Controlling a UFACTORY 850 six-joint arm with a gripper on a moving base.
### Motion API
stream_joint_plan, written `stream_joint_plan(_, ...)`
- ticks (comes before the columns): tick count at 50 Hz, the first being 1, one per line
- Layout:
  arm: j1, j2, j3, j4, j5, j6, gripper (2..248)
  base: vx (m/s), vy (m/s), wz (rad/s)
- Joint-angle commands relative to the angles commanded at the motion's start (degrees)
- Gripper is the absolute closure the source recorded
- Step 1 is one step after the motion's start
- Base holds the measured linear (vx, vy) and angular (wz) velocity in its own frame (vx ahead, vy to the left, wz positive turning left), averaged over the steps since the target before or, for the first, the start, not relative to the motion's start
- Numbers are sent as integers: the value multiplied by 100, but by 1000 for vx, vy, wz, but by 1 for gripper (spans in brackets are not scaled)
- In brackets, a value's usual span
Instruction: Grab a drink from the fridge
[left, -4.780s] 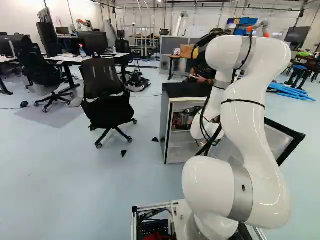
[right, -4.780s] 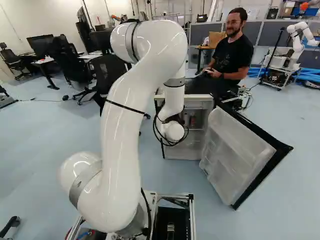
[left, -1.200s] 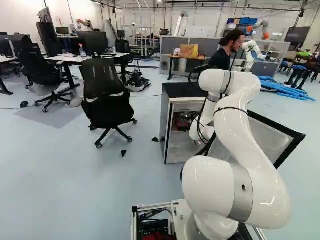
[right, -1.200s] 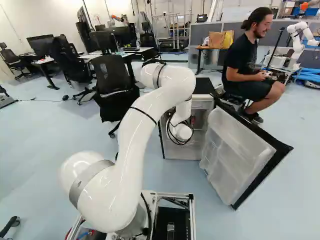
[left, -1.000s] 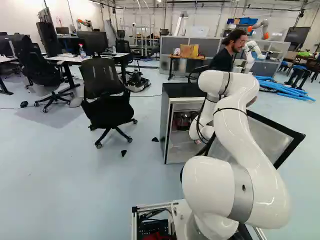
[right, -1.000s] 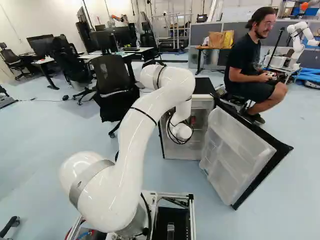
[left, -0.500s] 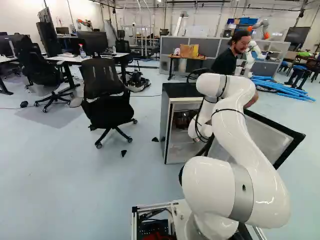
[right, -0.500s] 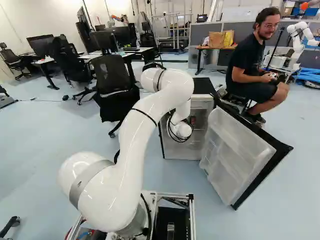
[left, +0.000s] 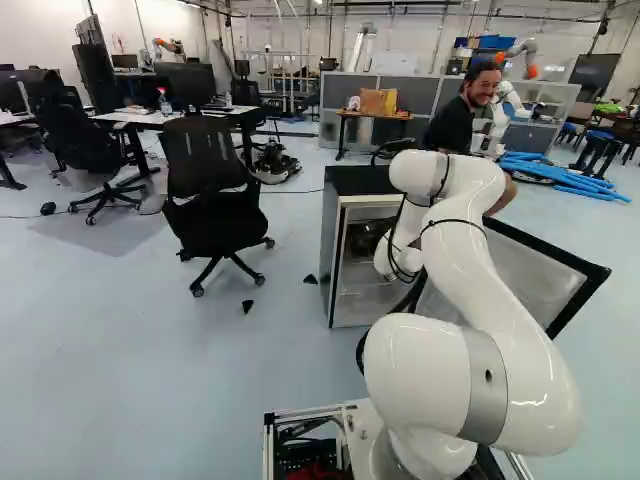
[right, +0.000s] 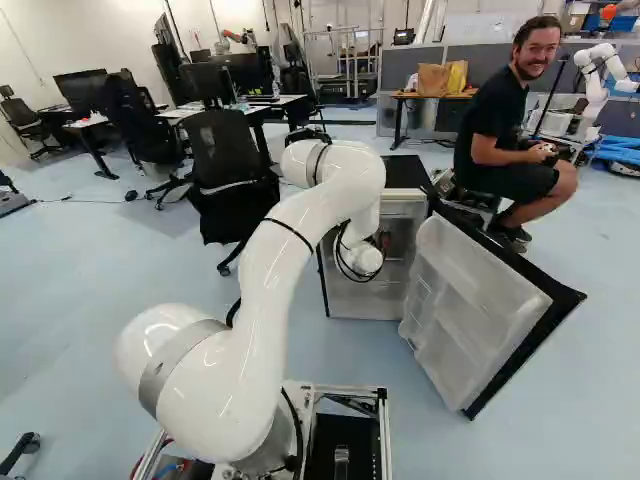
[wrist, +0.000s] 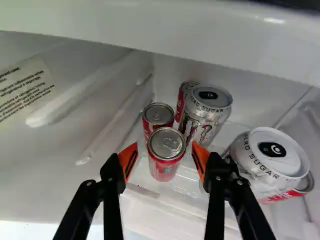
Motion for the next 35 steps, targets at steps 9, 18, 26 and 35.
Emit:
stream_joint_plan(9, 0, 0, 0, 0, 0, 0, 118, 0, 0, 0)
stream_joint_plan(18, 0, 0, 0, 0, 0, 0, 157, 0, 0, 0)
stream_joint_plan(26, 0, 0, 0, 0, 0, 0, 157, 0, 0, 0)
stream_joint_plan(35, -3, 82, 73, 0, 0, 0, 157, 0, 0, 0)
